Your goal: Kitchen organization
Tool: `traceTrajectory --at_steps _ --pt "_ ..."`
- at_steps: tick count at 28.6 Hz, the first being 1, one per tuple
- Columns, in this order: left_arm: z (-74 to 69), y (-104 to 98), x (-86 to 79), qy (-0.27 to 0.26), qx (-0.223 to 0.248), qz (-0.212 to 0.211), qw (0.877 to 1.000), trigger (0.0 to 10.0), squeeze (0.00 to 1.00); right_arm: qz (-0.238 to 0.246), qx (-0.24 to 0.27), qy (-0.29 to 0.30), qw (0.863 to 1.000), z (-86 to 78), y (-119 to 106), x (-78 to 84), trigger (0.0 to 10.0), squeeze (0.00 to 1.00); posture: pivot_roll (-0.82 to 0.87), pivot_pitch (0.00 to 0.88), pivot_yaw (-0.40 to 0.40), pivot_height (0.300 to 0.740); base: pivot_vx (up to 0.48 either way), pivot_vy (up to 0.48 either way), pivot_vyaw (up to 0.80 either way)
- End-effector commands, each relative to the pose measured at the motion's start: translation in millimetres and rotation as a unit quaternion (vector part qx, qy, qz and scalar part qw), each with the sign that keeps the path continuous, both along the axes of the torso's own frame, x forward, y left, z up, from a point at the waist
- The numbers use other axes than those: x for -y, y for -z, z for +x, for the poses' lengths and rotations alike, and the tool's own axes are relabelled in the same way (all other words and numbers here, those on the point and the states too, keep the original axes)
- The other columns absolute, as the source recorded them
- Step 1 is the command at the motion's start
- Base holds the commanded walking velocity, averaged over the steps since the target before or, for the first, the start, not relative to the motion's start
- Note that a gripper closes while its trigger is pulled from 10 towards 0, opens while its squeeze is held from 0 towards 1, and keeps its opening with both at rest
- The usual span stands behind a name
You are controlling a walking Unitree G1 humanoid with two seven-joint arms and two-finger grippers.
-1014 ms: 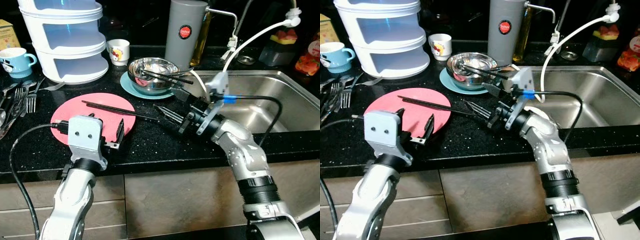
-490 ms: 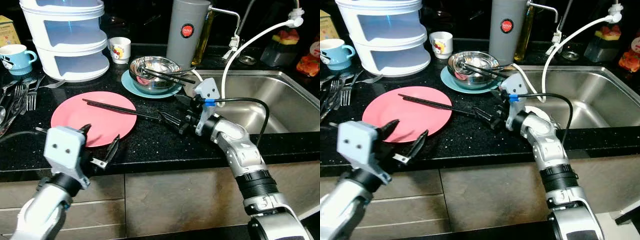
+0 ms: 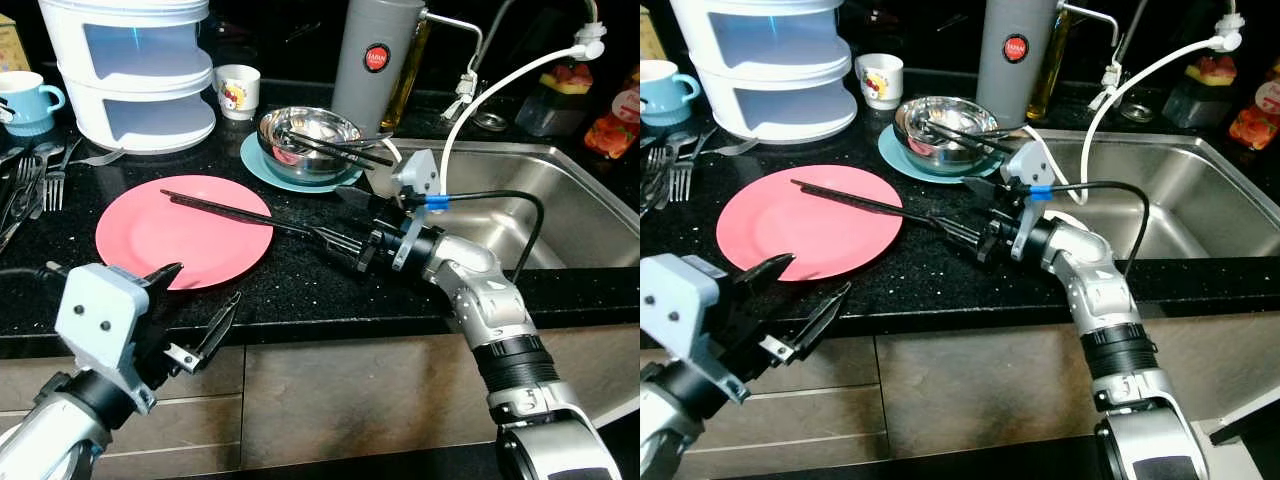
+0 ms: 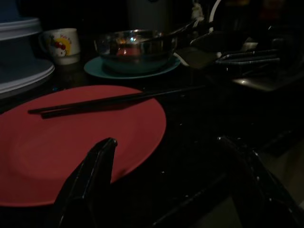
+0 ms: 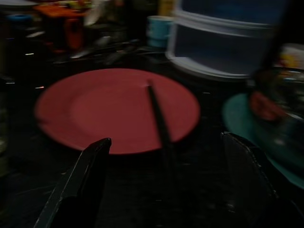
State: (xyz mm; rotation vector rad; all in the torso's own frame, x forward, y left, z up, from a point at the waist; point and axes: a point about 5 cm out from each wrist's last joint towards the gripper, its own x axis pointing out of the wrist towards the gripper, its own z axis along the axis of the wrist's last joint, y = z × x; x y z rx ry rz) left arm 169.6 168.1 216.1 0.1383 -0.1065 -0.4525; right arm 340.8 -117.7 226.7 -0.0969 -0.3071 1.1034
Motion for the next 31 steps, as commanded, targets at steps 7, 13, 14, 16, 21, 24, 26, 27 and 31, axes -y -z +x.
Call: traceTrajectory --at_steps 7,13,14,16,21,24,26,27,31 --pt "0.4 0.0 3.3 -0.008 -0.007 -0.008 1.000 10.0 0.00 -0.041 -0.004 -0.063 0.997 -7.7 4.0 -7.3 10.0 0.00 0.31 0.000 -0.158 0.740 0.000 0.000 0.00" --pt "1.3 1.7 6.9 -0.005 -0.013 -0.014 1.000 10.0 0.00 -0.084 0.002 -0.030 0.996 2.9 12.0 -22.0 10.0 0.00 0.31 0.000 -0.165 0.740 0.000 0.000 0.00" --pt "1.9 1.4 6.7 -0.008 -0.012 -0.014 1.000 10.0 0.00 -0.090 0.003 -0.014 0.996 6.7 12.8 -24.8 10.0 0.00 0.31 0.000 -0.167 0.740 0.000 0.000 0.00" --pt "3.9 0.9 6.1 -0.012 -0.009 -0.012 1.000 10.0 0.00 -0.095 0.000 0.003 0.995 10.7 13.5 -28.1 10.0 0.00 0.31 0.000 -0.169 0.740 0.000 0.000 0.00" --pt "11.8 -1.1 8.6 -0.019 0.003 -0.014 1.000 10.0 0.00 -0.118 -0.004 0.049 0.992 18.8 17.7 -35.7 10.0 0.00 0.30 0.000 -0.174 0.740 0.000 0.000 0.00" --pt "15.0 -2.5 13.3 -0.012 0.007 -0.019 1.000 10.0 0.00 -0.124 -0.006 0.068 0.990 21.7 17.9 -37.8 10.0 0.00 0.30 0.000 -0.172 0.740 0.000 0.000 0.00" --pt "15.3 -2.0 14.2 -0.009 0.006 -0.017 1.000 10.0 0.00 -0.133 -0.007 0.071 0.989 22.4 19.4 -37.4 10.0 0.00 0.30 0.000 -0.172 0.740 0.000 0.000 0.00" --pt "15.4 -1.7 14.8 -0.007 0.005 -0.015 1.000 10.0 0.00 -0.140 -0.007 0.073 0.987 22.8 20.5 -37.2 10.0 0.00 0.29 0.000 -0.171 0.740 0.000 0.000 0.00" --pt "14.7 -1.9 14.8 -0.007 0.004 -0.015 1.000 10.0 0.00 -0.164 -0.008 0.084 0.983 24.6 26.9 -34.0 0.0 0.00 0.29 0.000 -0.166 0.740 0.000 0.000 0.00"
